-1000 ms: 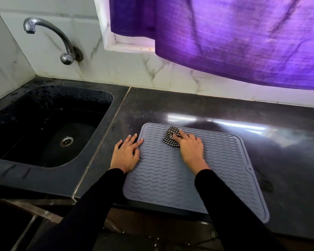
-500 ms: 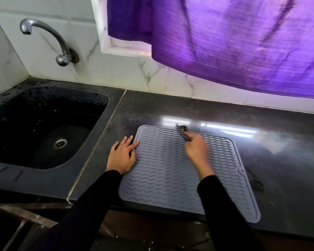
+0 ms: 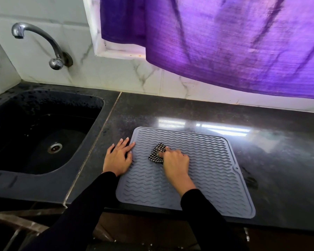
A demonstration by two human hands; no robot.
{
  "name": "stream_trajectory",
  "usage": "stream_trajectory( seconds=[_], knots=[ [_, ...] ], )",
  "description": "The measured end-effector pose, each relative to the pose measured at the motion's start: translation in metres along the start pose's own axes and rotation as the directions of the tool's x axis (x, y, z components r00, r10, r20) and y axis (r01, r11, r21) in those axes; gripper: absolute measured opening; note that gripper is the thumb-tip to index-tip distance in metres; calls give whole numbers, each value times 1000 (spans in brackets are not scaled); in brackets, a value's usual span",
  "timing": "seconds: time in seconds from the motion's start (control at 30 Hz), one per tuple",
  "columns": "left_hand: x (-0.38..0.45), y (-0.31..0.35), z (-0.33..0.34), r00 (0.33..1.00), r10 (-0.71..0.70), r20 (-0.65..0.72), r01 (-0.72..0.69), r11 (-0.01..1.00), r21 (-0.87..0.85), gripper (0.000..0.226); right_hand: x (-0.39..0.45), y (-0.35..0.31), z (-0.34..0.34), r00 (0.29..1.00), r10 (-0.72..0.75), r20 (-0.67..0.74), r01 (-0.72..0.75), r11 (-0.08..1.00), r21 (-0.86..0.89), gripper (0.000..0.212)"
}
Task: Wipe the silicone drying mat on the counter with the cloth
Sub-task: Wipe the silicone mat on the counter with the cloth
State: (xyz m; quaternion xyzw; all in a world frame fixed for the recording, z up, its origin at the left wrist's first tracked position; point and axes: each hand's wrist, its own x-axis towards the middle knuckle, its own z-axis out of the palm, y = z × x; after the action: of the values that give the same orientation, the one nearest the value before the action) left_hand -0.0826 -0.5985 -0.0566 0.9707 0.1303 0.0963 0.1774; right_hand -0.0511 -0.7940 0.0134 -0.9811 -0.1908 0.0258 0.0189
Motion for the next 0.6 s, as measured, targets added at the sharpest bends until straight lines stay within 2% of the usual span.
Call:
stream_trajectory(
  seconds=[0.07,0.13,0.17,0.23,0.27,0.3,0.33,0.4,0.47,0.5,0.53,0.6],
  knots=[
    [0,0,0,1000,2,3,-2,1000,5,62,7,4,-16,994,105,42,-107,993,44,27],
    [-1,-1,0,1000,6,-9,-6,1000,-2,68,18,20,-33,957,246,152,-278,930,242,26],
    [-1,-1,0,1000,6,-12,-6,1000,-8,70,23,32,-40,925,302,231,-372,845,384,24],
    [-1,0,0,1000,2,-8,-2,1000,-7,64,24,52,-46,875,305,376,-484,577,658,20],
    [0,0,1,1000,-1,-6,1,1000,-3,61,21,57,-44,875,316,368,-481,466,743,25],
    [0,1,1,1000,-3,-5,3,1000,1,60,15,56,-39,885,327,331,-450,422,787,27],
    [0,1,0,1000,-4,-6,4,1000,6,60,8,51,-32,908,343,242,-386,454,803,26],
    [-1,0,1,1000,3,-13,-3,1000,2,63,-5,32,-12,963,260,64,-228,671,706,34],
    [-2,-1,1,1000,14,-23,-15,1000,-11,68,-28,4,5,994,108,17,-103,873,476,46],
    [-1,-1,0,1000,16,-23,-16,1000,-13,66,-37,-8,16,997,26,-70,-4,954,301,45],
    [-1,-1,0,1000,15,-21,-15,1000,-15,63,-44,-17,23,988,-31,-151,53,988,147,45],
    [0,0,-1,1000,10,-9,-10,1000,-16,60,-56,-19,26,992,-53,-114,60,996,62,49]
  ],
)
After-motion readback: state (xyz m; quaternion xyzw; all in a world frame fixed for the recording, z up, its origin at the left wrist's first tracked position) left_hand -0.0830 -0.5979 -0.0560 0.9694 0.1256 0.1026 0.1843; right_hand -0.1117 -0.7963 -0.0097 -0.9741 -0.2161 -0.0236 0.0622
